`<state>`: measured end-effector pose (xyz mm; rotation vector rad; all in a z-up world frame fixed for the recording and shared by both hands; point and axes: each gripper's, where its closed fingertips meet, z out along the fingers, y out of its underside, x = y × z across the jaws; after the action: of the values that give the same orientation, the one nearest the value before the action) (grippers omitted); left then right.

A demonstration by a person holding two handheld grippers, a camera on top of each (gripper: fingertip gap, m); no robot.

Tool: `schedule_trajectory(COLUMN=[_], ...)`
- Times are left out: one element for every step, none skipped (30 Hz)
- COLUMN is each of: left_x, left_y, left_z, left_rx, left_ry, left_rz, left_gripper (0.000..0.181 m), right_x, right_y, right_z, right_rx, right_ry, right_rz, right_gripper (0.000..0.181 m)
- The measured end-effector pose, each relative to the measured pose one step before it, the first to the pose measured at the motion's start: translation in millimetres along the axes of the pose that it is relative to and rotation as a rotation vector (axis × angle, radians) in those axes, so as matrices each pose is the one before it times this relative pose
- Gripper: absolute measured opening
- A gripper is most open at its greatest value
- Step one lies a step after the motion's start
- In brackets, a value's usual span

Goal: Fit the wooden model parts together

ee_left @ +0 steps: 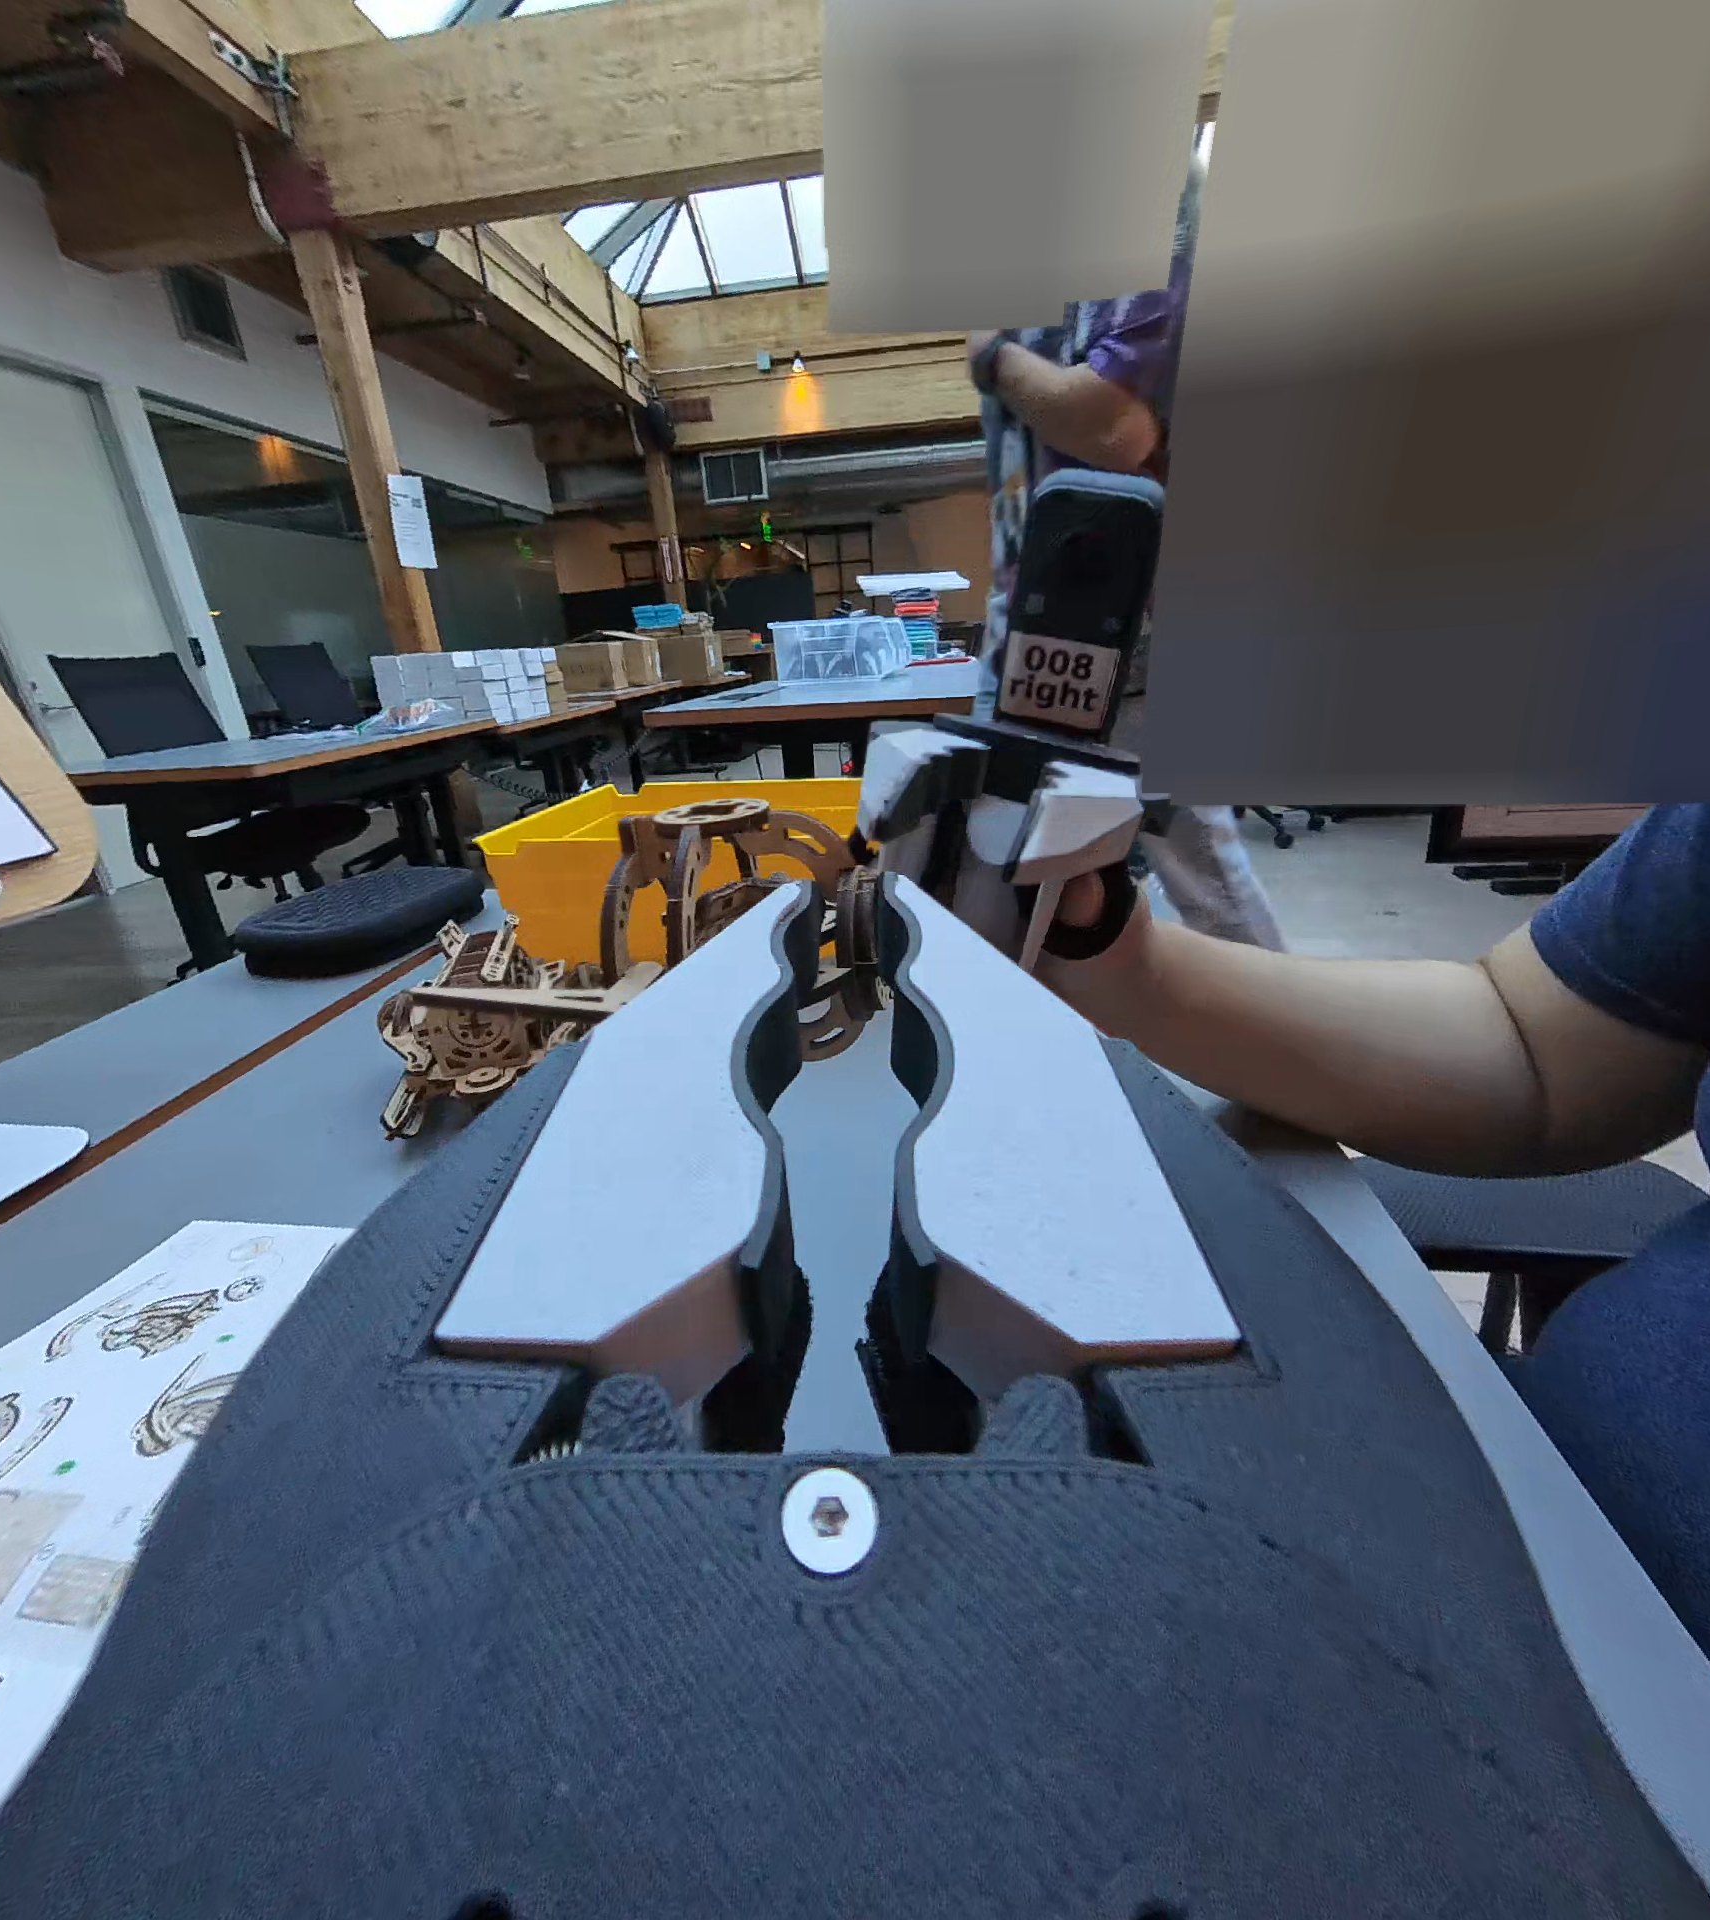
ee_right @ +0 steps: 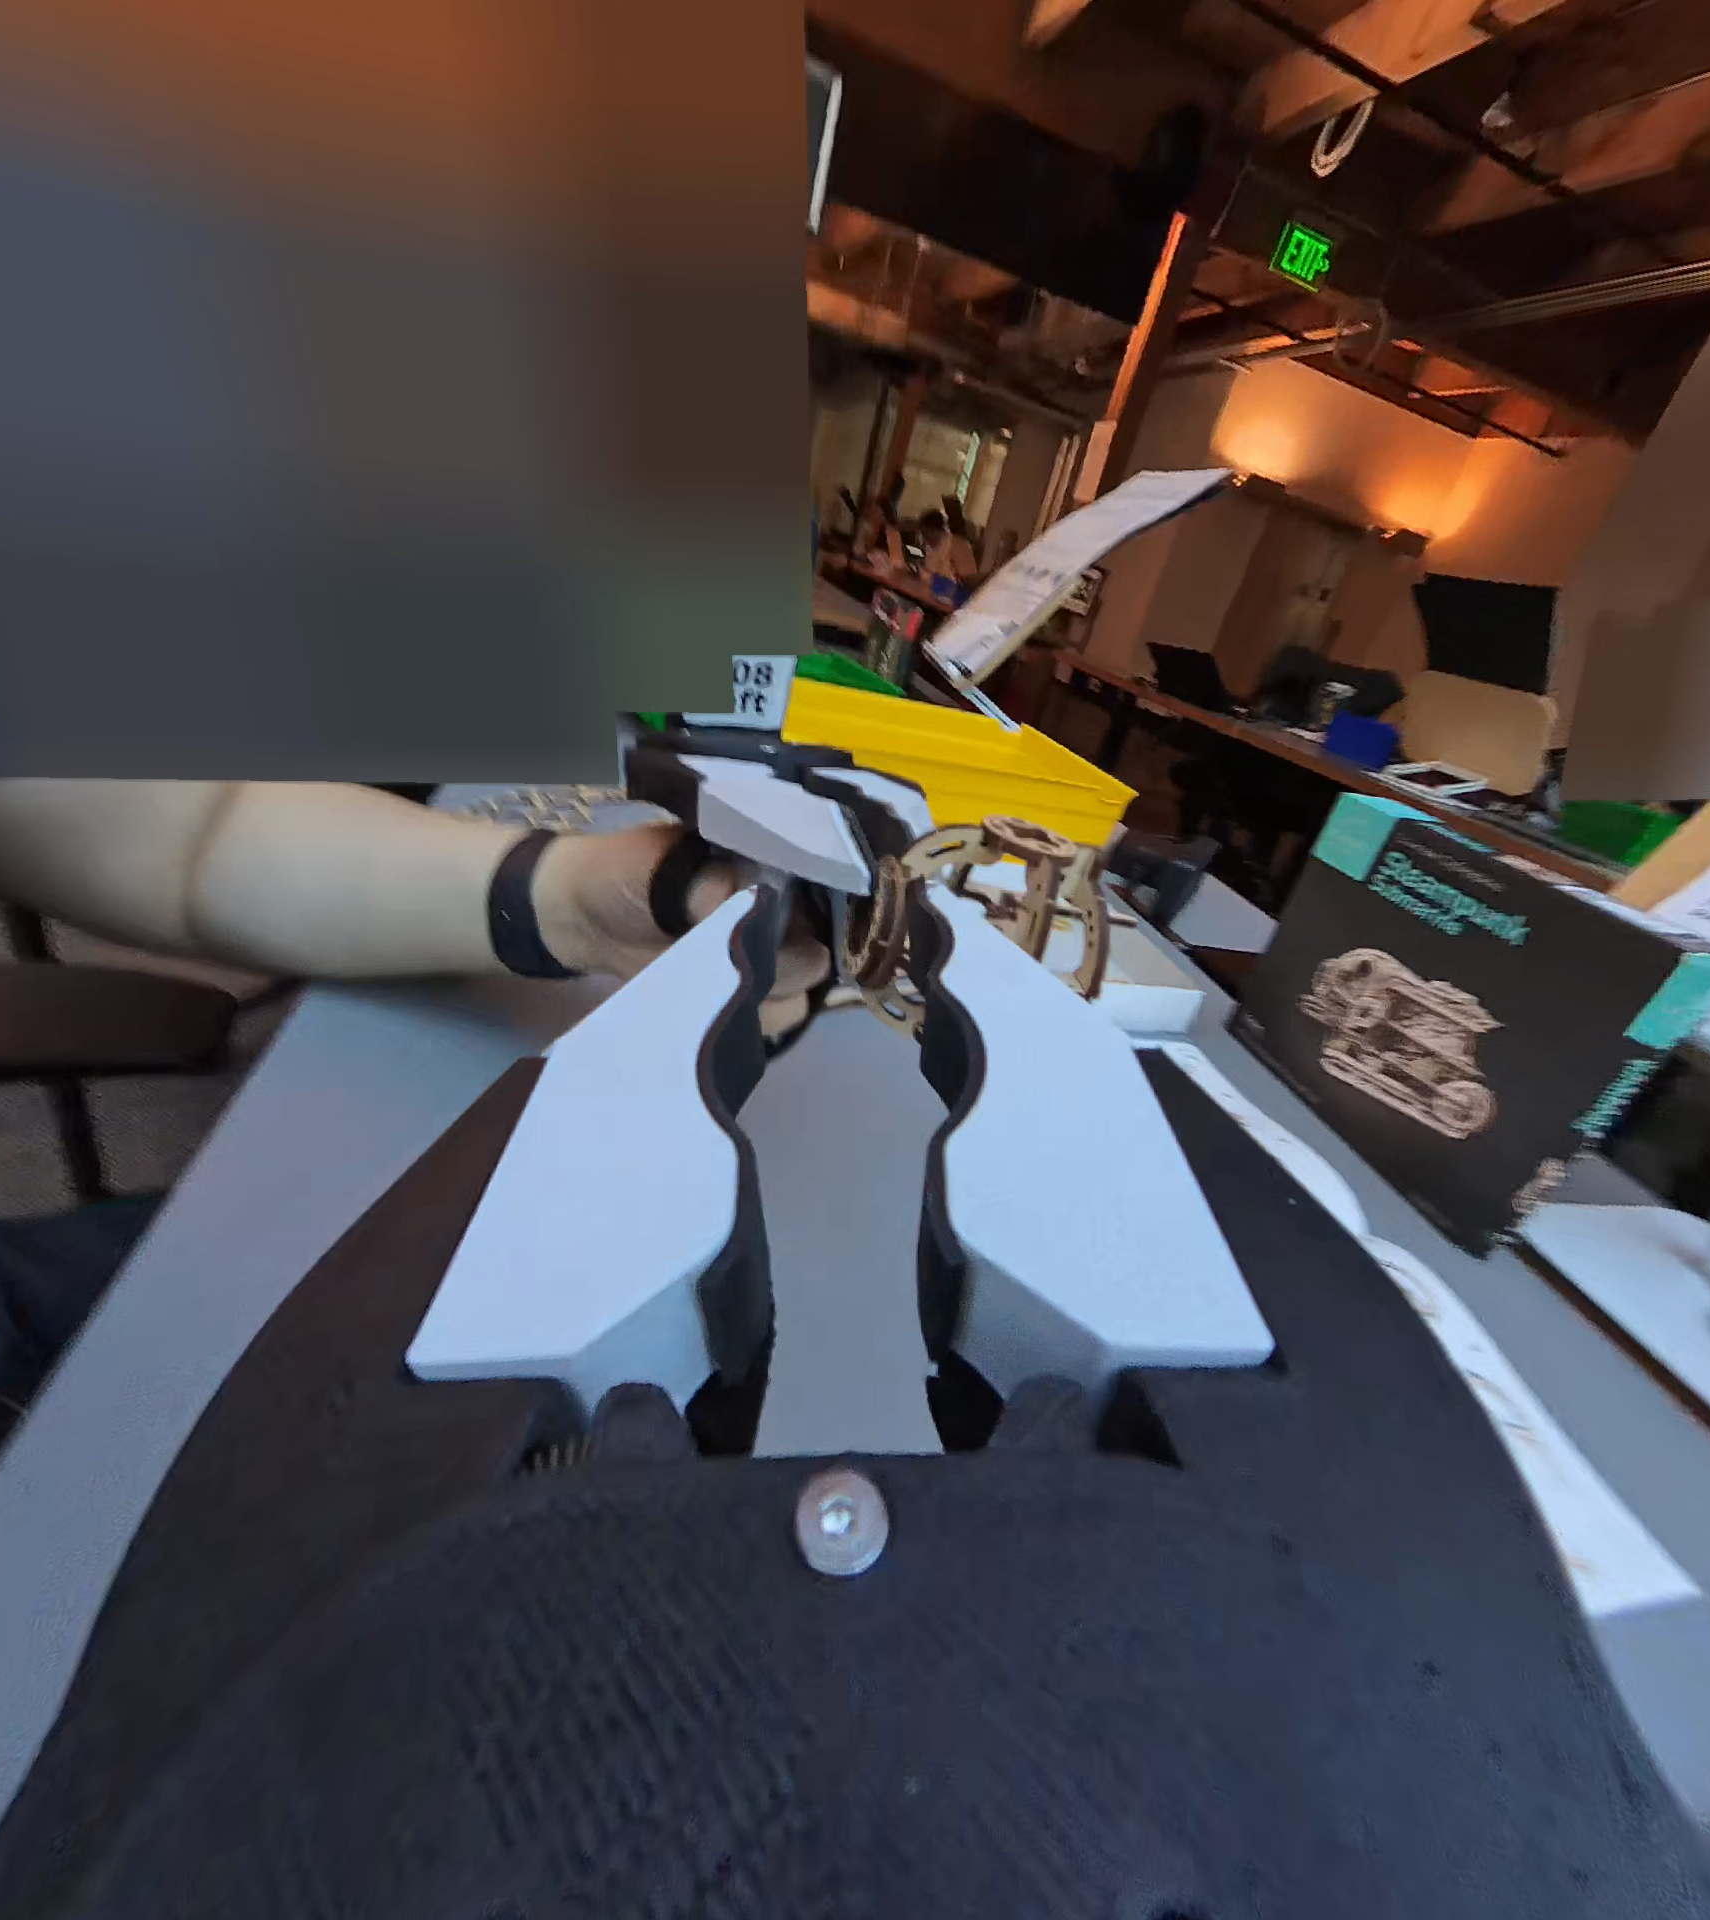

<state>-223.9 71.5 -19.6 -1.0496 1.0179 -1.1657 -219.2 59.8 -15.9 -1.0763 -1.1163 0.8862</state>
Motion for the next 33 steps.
schedule_trajectory(left_x=[1.67, 0.93, -0.09, 0.98, 1.61, 1.54, 2.58, 3.41, 3.3, 4.07, 4.62, 3.23, 1.52, 1.39, 1.4, 0.35, 0.26, 0.03, -0.33, 0.28, 0.88, 1.3, 2.02, 2.2, 1.7, 1.7, 1.26, 0.68, 0.73, 0.5, 0.6, 0.55, 0.2], left_y=[-1.26, -2.25, -2.63, -2.44, -1.95, -2.15, -3.05, -2.79, -2.27, -3.09, -3.55, -2.93, -2.5, -2.66, -1.94, -1.91, -3.12, -3.58, -3.11, -1.85, -0.99, -0.01, 1.36, 2.48, 3.33, 2.58, 1.6, 0.54, 0.03, 0.09, 0.77, 0.84, -0.28], left_z=[-0.52, -0.97, -1.13, -1.09, -0.75, -0.57, -0.24, 0.03, 0.34, 0.3, 0.45, 0.34, 0.2, 0.06, 0.27, 0.24, 0.22, 0.26, 0.52, 0.67, 0.73, 0.81, 0.85, 0.49, 0.19, -0.12, -0.23, -0.43, -0.42, -0.41, -0.36, -0.18, -0.15], left_rx=[0.0131, 0.0194, 0.0219, 0.0201, 0.0149, 0.014, 0.0175, 0.0127, 0.0048, 0.0101, 0.0169, 0.0172, 0.0202, 0.022, 0.0162, 0.0121, 0.0176, 0.0188, 0.0135, 0.0064, 0.0021, -0.0052, -0.0161, -0.0262, -0.0348, -0.0323, -0.0251, -0.0157, -0.008, -0.0048, -0.0063, -0.0065, 0.0012], left_ry=[0.0112, 0.007, -0.0006, 0.0062, 0.0072, 0.0003, 0.0004, 0.0034, 0.0023, 0.0085, 0.0167, 0.012, 0.0018, 0.0005, 0.001, -0.004, -0.0035, -0.0038, -0.0073, -0.006, -0.0025, 0.0004, 0.0059, 0.0088, 0.0074, 0.008, 0.0074, 0.0051, 0.0067, 0.0048, 0.0046, 0.0017, -0.0006], left_rz=[0.0074, 0.0059, 0.0067, 0.011, 0.0162, 0.0266, 0.0391, 0.0459, 0.0464, 0.0414, 0.0329, 0.0259, 0.0236, 0.021, 0.0167, 0.0082, 0.003, 0.002, 0.0056, 0.009, 0.0122, 0.0181, 0.0265, 0.0371, 0.0487, 0.053, 0.044, 0.0291, 0.0158, 0.0083, 0.0091, 0.0109, 0.0043], left_gripper=[0.008, 0.009, 0.008, 0.008, 0.008, 0.008, 0.008, 0.008, 0.008, 0.008, 0.008, 0.008, 0.008, 0.008, 0.008, 0.009, 0.008, 0.009, 0.009, 0.009, 0.009, 0.009, 0.009, 0.008, 0.008, 0.008, 0.008, 0.008, 0.008, 0.008, 0.008, 0.008, 0.008], right_x=[2.8, 5.04, 2.11, -0.63, -1.05, -0.55, -2.13, -3.41, -2.4, -2.65, -3.27, -3.41, -3.96, -3.75, -3.41, -1.19, -0.79, -1.65, -1.22, -0.02, -0.26, -0.06, 1.08, 1.09, 2.26, 2.44, -0.86, -2.82, -1.59, -1.63, -0.46, 1.25, -0.78], right_y=[2.85, 2.48, 1.42, -0.48, -1.78, -0.39, 1.89, 2.76, 2.43, 0.16, -3.41, -5.35, -4.94, -3.46, -2.27, -2.49, -4.04, -5.26, -2.73, 0.34, 0.73, 1.08, 2.18, 3.25, 4.67, 3.25, -1.73, -4.07, -2.73, -1.96, 0.21, 2.95, 3.03], right_z=[-0.73, -1.51, -1.13, -0.54, 0.33, 1.4, 2.0, 1.91, 1.65, 1.58, 1.43, 1.09, 1.18, 1.24, 1.29, 1.02, 0.28, 0.43, 1.25, 1.41, 1.18, 0.62, -0.48, -1.73, -2.81, -3.2, -3.85, -3.96, -3.26, -2.3, -1.07, -0.39, 0.44], right_rx=[-0.0264, -0.0156, -0.0064, 0.007, 0.0215, 0.0143, -0.0052, -0.0135, -0.0115, 0.0024, 0.0263, 0.0426, 0.0426, 0.0334, 0.0226, 0.0213, 0.0324, 0.0425, 0.0272, 0.0049, 0.0002, -0.0102, -0.0281, -0.0418, -0.0529, -0.0466, -0.0176, -0.0033, -0.0137, -0.0195, -0.0324, -0.0463, -0.0396], right_ry=[0.0329, 0.0376, 0.0076, -0.0171, -0.0236, -0.0201, -0.0252, -0.0231, -0.0089, -0.0064, -0.0105, -0.0152, -0.0231, -0.0264, -0.0236, -0.0072, 0.0012, 0.0019, 0.0039, 0.0098, 0.0092, 0.0129, 0.0214, 0.0201, 0.0258, 0.0267, 0.0086, -0.002, 0.0046, 0.001, 0.0044, 0.0096, -0.008], right_rz=[-0.0403, -0.0223, 0.006, 0.0336, 0.0511, 0.0544, 0.0339, 0.0079, -0.0093, -0.0134, -0.0022, 0.0106, 0.0203, 0.0291, 0.0278, 0.0198, 0.0014, -0.0096, -0.009, -0.0108, -0.0189, -0.0315, -0.0495, -0.065, -0.0726, -0.0682, -0.059, -0.0594, -0.0588, -0.0555, -0.0475, -0.0315, -0.0164], right_gripper=[0.018, 0.014, 0.014, 0.015, 0.022, 0.027, 0.03, 0.03, 0.03, 0.03, 0.03, 0.03, 0.03, 0.03, 0.029, 0.03, 0.03, 0.029, 0.029, 0.029, 0.029, 0.029, 0.026, 0.021, 0.02, 0.02, 0.019, 0.018, 0.019, 0.019, 0.019, 0.02, 0.023])
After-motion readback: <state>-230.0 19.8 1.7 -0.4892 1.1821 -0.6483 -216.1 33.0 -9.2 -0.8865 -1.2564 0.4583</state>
